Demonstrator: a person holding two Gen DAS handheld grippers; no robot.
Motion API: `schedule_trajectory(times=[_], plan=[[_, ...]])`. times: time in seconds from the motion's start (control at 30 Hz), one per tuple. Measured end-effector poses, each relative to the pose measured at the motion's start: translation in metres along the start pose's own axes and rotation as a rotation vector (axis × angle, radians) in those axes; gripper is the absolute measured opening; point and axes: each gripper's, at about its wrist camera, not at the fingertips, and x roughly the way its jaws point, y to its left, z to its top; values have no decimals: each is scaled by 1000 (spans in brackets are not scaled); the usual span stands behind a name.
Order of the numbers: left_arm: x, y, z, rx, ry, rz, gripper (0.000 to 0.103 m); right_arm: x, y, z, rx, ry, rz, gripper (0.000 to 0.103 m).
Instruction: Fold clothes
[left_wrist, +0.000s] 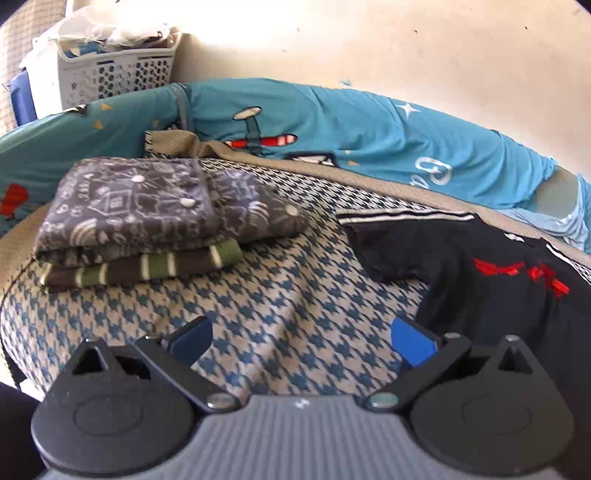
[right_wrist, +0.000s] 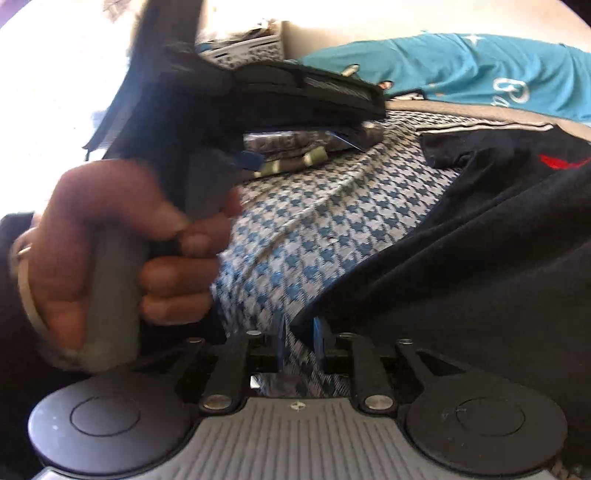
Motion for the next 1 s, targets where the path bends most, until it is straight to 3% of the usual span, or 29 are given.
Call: schedule_trajectory(times=[0.1,0.2,0.43,0.67,1.0], plan=[[3,-13,-6,37,25,-38,103,-19,-6,-2,18,-31,-37,20],[4,-28,-13,87,37,-53,103,-43,-22,-5,81,-92,-156,30],[7,-54,-29,169,52,-64,103,-84,-66,-19,284,-186,-340,35],[8,-62,-36,219,52,-48,103,-117,-88,-21,372,-246,-457,40],[3,-67,-41,249,28,-50,103,-164,-126,-23,521,-322,-808,47]])
